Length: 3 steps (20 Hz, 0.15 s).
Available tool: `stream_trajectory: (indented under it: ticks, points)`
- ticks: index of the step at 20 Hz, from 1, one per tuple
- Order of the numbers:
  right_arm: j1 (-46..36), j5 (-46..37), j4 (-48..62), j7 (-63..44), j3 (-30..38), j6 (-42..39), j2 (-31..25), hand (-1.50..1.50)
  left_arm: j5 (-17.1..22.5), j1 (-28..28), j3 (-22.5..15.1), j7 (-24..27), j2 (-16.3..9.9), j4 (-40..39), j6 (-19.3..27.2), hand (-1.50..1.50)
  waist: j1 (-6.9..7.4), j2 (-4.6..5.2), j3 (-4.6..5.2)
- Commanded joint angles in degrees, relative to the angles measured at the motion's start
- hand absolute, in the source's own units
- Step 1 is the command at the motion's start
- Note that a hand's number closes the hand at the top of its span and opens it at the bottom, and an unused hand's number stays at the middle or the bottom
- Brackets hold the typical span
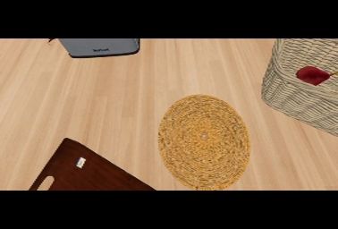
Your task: Pick the pear from the placemat and place it in the basket
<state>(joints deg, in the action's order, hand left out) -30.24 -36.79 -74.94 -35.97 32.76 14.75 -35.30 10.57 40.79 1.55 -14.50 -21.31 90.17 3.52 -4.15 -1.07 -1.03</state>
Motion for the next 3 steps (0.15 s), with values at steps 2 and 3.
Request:
stream_trajectory:
  ticks: [2, 3]
  points:
    - [4.6, 2.4, -1.7, 0.3, 4.6, -1.5, -2.5, -1.50, 1.2, -12.5, -2.4, 2.3, 2.8, 3.4, -1.2, 0.00, -2.46, 0.30, 1.14]
    - [4.9, 3.4, -2.3, -0.2, 5.7, -2.5, -3.3, -1.50, 1.4, -12.7, -1.7, 1.8, 2.5, 4.0, -0.9, 0.00, -3.33, 0.15, 1.15]
